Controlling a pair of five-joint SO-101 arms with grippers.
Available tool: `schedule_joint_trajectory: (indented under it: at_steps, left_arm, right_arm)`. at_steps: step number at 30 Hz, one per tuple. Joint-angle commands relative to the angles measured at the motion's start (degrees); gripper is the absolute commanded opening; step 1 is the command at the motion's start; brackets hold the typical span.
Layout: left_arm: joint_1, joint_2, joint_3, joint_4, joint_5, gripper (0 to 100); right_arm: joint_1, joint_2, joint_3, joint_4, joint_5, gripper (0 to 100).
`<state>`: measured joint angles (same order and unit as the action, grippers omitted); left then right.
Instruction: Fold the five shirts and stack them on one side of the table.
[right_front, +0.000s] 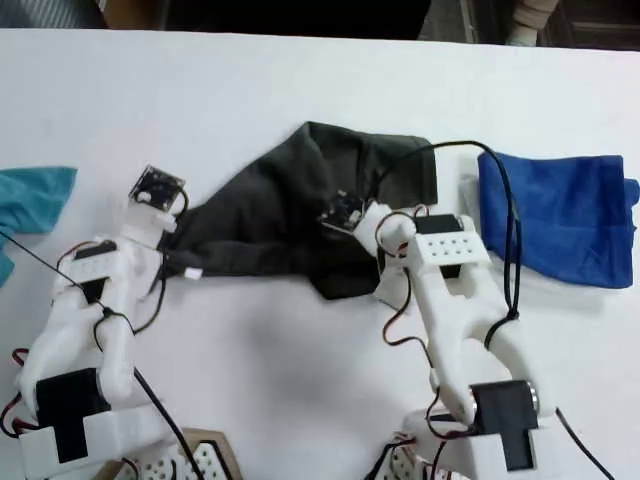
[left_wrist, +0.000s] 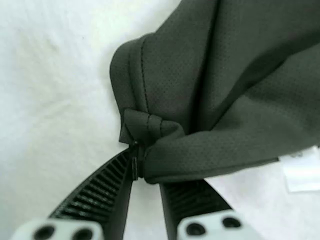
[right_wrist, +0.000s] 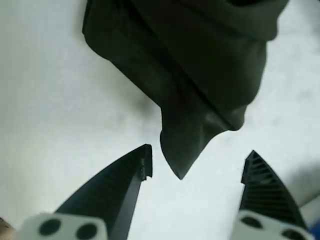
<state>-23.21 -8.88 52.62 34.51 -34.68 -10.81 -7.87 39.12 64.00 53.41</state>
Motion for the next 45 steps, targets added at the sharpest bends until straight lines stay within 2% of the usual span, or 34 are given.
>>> schedule_joint_trajectory:
  at_steps: [1, 3, 7, 9, 12, 18, 26, 33, 45]
  left_arm:
    - [0.09, -2.46, 0.04, -0.79, 0.53, 3]
    - [0.09, -2.46, 0.04, -0.79, 0.53, 3]
    - [0.09, -2.46, 0.04, -0.79, 0.53, 3]
    - [0.09, -2.46, 0.04, -0.79, 0.53, 3]
    - [0.09, -2.46, 0.04, -0.79, 0.53, 3]
    - [0.09, -2.46, 0.04, -0.79, 0.53, 3]
    - [0.09, -2.46, 0.04, -0.79, 0.53, 3]
    - [0.09, -2.46, 0.04, -0.79, 0.53, 3]
    - [0.09, -2.46, 0.04, -0.79, 0.53, 3]
  right_arm:
    - [0.48, 1.71, -2.11, -2.07, 0.44, 28.9]
    - [0.48, 2.51, -2.11, -2.86, 0.44, 24.2]
    - [0.57, 3.74, -2.11, -3.56, 0.44, 7.6]
    - [0.57, 4.18, -2.11, -3.30, 0.44, 3.3]
    - [1.10, 4.44, -2.11, -3.12, 0.44, 5.2]
    - [3.47, 4.44, -2.11, -3.30, 0.62, 19.3]
    - [3.38, 4.18, -2.20, -3.47, 0.62, 19.3]
    - [3.12, 4.44, -5.63, -3.03, 0.44, 13.5]
    - [2.95, 4.53, -5.54, -3.12, 0.35, 13.7]
